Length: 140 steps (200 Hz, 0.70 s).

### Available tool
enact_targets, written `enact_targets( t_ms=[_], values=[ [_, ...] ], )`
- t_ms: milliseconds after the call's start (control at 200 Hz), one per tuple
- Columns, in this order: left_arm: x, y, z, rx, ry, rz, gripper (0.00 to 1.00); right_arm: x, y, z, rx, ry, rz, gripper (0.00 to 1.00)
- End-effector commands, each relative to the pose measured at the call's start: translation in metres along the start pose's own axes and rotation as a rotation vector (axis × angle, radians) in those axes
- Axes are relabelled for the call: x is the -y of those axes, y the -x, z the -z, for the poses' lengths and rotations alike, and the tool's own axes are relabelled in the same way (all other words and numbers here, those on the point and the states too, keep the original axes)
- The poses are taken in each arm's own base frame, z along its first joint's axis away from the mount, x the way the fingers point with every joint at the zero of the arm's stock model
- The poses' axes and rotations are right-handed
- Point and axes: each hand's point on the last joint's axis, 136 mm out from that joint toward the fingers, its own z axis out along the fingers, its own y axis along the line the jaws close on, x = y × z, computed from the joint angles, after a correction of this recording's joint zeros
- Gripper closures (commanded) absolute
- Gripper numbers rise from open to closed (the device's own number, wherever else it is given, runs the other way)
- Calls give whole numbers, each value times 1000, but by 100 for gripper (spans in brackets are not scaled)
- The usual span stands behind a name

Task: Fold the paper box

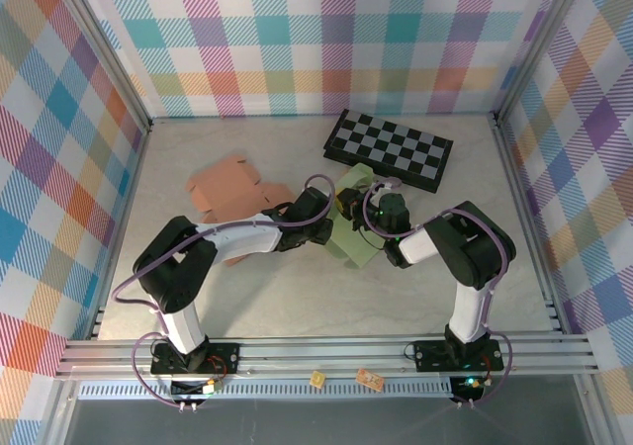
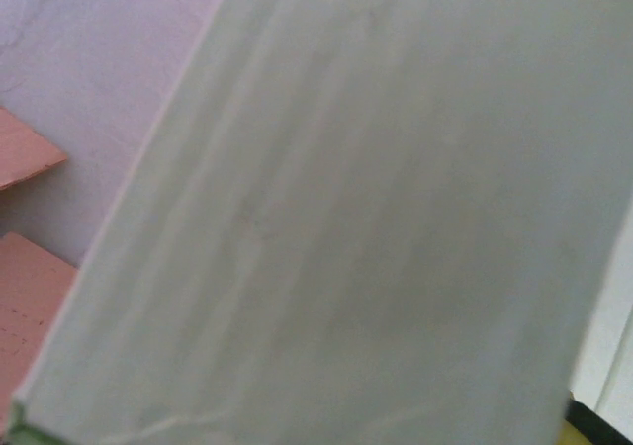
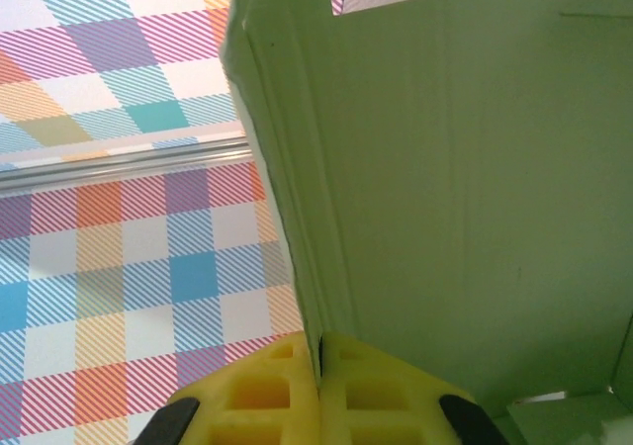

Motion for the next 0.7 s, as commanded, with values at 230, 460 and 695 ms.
enact_targets(
  t_ms=[230, 460, 695],
  values=[
    [-6, 15, -7, 46, 77, 20, 78, -4, -13, 1, -16, -34, -47, 100],
    [-9, 17, -13, 45, 103, 29, 94, -4, -16, -1, -8, -63, -78, 100],
    [-16, 21, -17, 41, 164, 62, 100, 0, -19, 0, 27, -109, -109, 100]
  ],
)
